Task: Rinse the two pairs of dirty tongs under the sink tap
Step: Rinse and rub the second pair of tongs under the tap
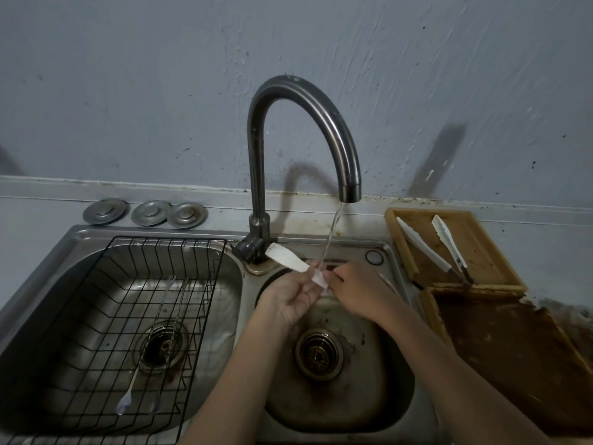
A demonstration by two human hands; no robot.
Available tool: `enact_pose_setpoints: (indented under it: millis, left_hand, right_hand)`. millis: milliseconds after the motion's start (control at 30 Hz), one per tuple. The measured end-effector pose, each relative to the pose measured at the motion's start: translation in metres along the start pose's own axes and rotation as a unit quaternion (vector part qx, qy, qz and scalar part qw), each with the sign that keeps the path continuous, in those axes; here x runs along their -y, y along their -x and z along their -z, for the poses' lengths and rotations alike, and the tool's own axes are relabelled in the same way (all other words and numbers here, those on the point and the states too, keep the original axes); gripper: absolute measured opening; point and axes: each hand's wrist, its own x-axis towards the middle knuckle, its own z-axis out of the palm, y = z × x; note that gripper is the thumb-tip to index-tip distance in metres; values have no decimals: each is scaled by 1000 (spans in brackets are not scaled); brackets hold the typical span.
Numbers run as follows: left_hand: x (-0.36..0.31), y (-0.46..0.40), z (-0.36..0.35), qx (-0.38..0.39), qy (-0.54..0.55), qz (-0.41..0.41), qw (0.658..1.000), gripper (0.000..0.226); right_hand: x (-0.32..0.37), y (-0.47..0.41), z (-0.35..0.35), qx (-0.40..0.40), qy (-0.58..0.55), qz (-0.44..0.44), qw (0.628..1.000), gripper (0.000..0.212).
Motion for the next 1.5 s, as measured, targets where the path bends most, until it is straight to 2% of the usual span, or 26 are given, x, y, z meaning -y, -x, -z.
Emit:
enact_pose_setpoints:
  millis: [100,233,367,467,600,733,900,1067,1233,1300,1400,1500]
  left_hand:
    - [-1,-8,1,-33,52,-54,997,18]
    - [25,-6,-2,-35,14,-50,998,24]
    - [41,-1,-9,1,-16,-43,999,52]
    - [32,2,-11,6,-11,-28,1000,47]
    - [18,2,-4,-5,20,19,1000,39]
    - [14,-8,8,-64,48,-27,996,37]
    - [36,-5,16,-61,-69,-34,995,32]
    - [33,0,17,-25,-117,0,993,27]
    - [27,1,24,-37,-164,44,985,58]
    - [28,1,25,-29,-178,34,983,50]
    - [28,0,25,3,-220,10,975,17]
    - [24,-2,28,11,-255,-10,967,18]
  right_hand:
    - [-8,7,-2,9,-11,-6,1000,44]
    - [-17,8,-8,3,11,-43,999,44]
    - [-29,10,-25,-41,-6,-81,996,49]
    - [-37,15,-37,-93,-20,-93,991,48]
    - [-44,14,-38,-32,-53,-105,993,45]
    - [-56,19,-37,28,-61,-142,988,44]
    - [-69,33,-41,96,-45,-177,979,52]
    - [-82,49,-43,97,-144,-206,963,64]
    - [-88,57,-44,87,-154,-183,967,64]
    - [-89,57,-45,81,-152,-179,969,59]
    - [-90,57,-44,71,-153,-177,970,56]
    - [-86,58,-40,61,-161,-166,971,51]
